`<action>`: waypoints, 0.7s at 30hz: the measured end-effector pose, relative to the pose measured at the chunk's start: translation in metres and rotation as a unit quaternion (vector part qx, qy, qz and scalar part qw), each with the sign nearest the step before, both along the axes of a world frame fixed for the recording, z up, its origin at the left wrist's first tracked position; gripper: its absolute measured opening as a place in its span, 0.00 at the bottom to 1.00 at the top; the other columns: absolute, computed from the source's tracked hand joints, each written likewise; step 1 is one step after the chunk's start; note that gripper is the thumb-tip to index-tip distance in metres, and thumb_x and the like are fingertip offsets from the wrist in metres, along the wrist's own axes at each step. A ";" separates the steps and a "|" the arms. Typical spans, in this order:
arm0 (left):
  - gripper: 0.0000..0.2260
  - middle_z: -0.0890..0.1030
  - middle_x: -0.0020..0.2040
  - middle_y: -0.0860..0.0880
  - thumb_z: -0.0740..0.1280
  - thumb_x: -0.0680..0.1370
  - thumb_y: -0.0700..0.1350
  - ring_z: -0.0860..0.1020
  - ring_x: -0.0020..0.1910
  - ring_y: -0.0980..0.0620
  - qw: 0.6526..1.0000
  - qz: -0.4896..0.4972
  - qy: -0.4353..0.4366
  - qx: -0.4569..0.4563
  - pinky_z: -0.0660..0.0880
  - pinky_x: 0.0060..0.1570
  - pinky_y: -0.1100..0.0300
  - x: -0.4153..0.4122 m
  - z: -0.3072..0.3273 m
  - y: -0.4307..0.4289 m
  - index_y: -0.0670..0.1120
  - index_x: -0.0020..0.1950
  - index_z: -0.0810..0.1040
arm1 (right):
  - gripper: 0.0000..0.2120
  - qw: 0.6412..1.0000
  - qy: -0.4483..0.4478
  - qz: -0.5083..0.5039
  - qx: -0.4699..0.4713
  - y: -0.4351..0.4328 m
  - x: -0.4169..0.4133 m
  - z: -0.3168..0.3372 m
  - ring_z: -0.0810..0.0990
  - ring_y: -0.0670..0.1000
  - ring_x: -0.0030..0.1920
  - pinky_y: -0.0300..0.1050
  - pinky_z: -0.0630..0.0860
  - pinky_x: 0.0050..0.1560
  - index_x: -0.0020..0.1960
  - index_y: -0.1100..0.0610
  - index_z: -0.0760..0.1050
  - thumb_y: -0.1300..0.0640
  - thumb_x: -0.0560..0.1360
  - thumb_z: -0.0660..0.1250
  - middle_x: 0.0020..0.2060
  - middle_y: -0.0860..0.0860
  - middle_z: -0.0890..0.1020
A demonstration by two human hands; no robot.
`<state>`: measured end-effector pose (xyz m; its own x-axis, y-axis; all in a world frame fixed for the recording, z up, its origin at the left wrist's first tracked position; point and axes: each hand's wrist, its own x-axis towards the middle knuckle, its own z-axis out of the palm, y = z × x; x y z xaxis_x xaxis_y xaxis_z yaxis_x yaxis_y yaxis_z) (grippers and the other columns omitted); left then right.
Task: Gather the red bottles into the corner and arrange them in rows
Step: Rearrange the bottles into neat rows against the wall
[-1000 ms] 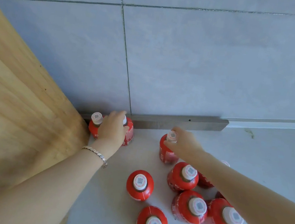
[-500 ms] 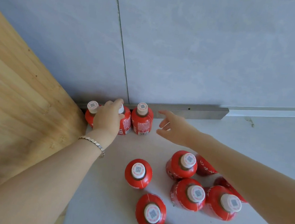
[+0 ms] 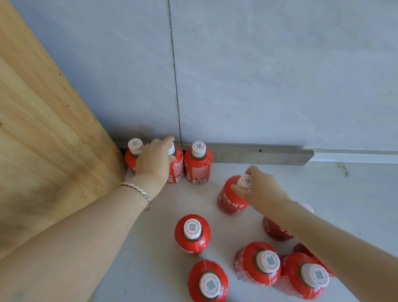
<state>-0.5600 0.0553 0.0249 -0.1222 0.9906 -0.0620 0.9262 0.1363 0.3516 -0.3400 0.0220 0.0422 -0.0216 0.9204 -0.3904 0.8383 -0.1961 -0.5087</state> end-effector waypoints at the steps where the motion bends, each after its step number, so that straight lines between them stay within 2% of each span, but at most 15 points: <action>1: 0.21 0.74 0.64 0.39 0.63 0.78 0.39 0.73 0.63 0.38 1.000 -0.003 -0.001 -0.008 0.73 0.59 0.46 -0.001 0.001 0.000 0.46 0.71 0.66 | 0.16 1.000 0.010 -0.008 0.012 0.009 -0.008 -0.001 0.74 0.55 0.42 0.43 0.68 0.41 0.54 0.60 0.69 0.51 0.74 0.68 0.44 0.56 0.76; 4: 0.25 0.67 0.70 0.41 0.62 0.78 0.36 0.71 0.66 0.40 1.000 -0.018 0.013 -0.020 0.74 0.60 0.48 -0.002 0.005 -0.005 0.48 0.74 0.61 | 0.18 0.997 0.042 -0.056 0.028 0.036 -0.029 -0.006 0.79 0.60 0.47 0.47 0.72 0.42 0.58 0.63 0.68 0.53 0.74 0.67 0.50 0.61 0.79; 7: 0.27 0.62 0.72 0.41 0.65 0.76 0.36 0.67 0.69 0.41 0.998 -0.046 0.025 0.037 0.70 0.65 0.51 0.004 0.014 -0.022 0.48 0.73 0.62 | 0.19 0.993 0.055 -0.100 0.039 0.052 -0.040 -0.008 0.78 0.62 0.54 0.48 0.73 0.46 0.59 0.64 0.68 0.53 0.74 0.67 0.55 0.62 0.79; 10: 0.23 0.66 0.70 0.42 0.66 0.76 0.41 0.66 0.68 0.42 0.994 -0.089 -0.020 0.059 0.65 0.67 0.52 0.014 0.026 -0.046 0.46 0.70 0.66 | 0.19 0.991 0.078 -0.101 0.045 0.049 -0.037 -0.009 0.77 0.61 0.57 0.46 0.72 0.48 0.63 0.63 0.68 0.56 0.76 0.64 0.57 0.61 0.79; 13: 0.17 0.72 0.65 0.44 0.63 0.78 0.46 0.72 0.64 0.45 0.990 -0.107 -0.092 -0.011 0.70 0.62 0.52 0.024 0.034 -0.080 0.46 0.67 0.70 | 0.22 0.995 0.096 -0.033 0.019 0.024 -0.019 0.001 0.77 0.56 0.48 0.41 0.67 0.46 0.67 0.61 0.66 0.60 0.75 0.65 0.53 0.59 0.80; 15: 0.19 0.74 0.64 0.47 0.60 0.78 0.54 0.73 0.63 0.47 0.986 -0.115 -0.064 -0.101 0.72 0.59 0.52 0.034 0.037 -0.102 0.48 0.67 0.69 | 0.18 0.998 0.052 0.020 0.026 0.001 0.004 0.011 0.78 0.53 0.47 0.41 0.68 0.46 0.64 0.58 0.71 0.59 0.75 0.65 0.47 0.55 0.80; 16: 0.22 0.74 0.64 0.48 0.59 0.77 0.59 0.74 0.63 0.47 0.983 -0.123 -0.020 -0.137 0.73 0.58 0.52 0.040 0.038 -0.110 0.49 0.67 0.69 | 0.16 0.998 0.003 0.040 0.044 -0.011 0.018 0.016 0.79 0.54 0.49 0.42 0.71 0.47 0.63 0.57 0.73 0.57 0.75 0.65 0.48 0.53 0.80; 18: 0.24 0.74 0.61 0.47 0.58 0.75 0.64 0.75 0.60 0.45 0.974 -0.138 0.070 -0.165 0.74 0.55 0.51 0.050 0.038 -0.122 0.49 0.63 0.69 | 0.17 0.987 -0.124 0.064 0.085 -0.031 0.047 0.024 0.79 0.54 0.54 0.46 0.74 0.53 0.63 0.52 0.72 0.51 0.76 0.64 0.55 0.53 0.78; 19: 0.24 0.74 0.60 0.47 0.59 0.74 0.64 0.75 0.59 0.45 0.970 -0.142 0.100 -0.167 0.74 0.53 0.51 0.055 0.037 -0.126 0.49 0.63 0.68 | 0.19 0.979 -0.174 0.062 0.089 -0.040 0.060 0.028 0.78 0.55 0.56 0.48 0.75 0.55 0.65 0.50 0.70 0.48 0.76 0.63 0.58 0.53 0.76; 21: 0.23 0.73 0.60 0.45 0.60 0.76 0.60 0.76 0.58 0.43 0.968 -0.139 0.131 -0.163 0.74 0.51 0.52 0.061 0.034 -0.131 0.48 0.65 0.65 | 0.21 0.973 -0.219 0.046 0.049 -0.051 0.080 0.029 0.78 0.57 0.58 0.50 0.75 0.56 0.68 0.47 0.66 0.44 0.76 0.61 0.61 0.53 0.74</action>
<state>-0.4991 -0.0757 0.0585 0.0919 0.9206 -0.3796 0.9946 -0.0662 0.0803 -0.2595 -0.0292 0.0715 0.0428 0.9557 -0.2911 0.9908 -0.0780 -0.1104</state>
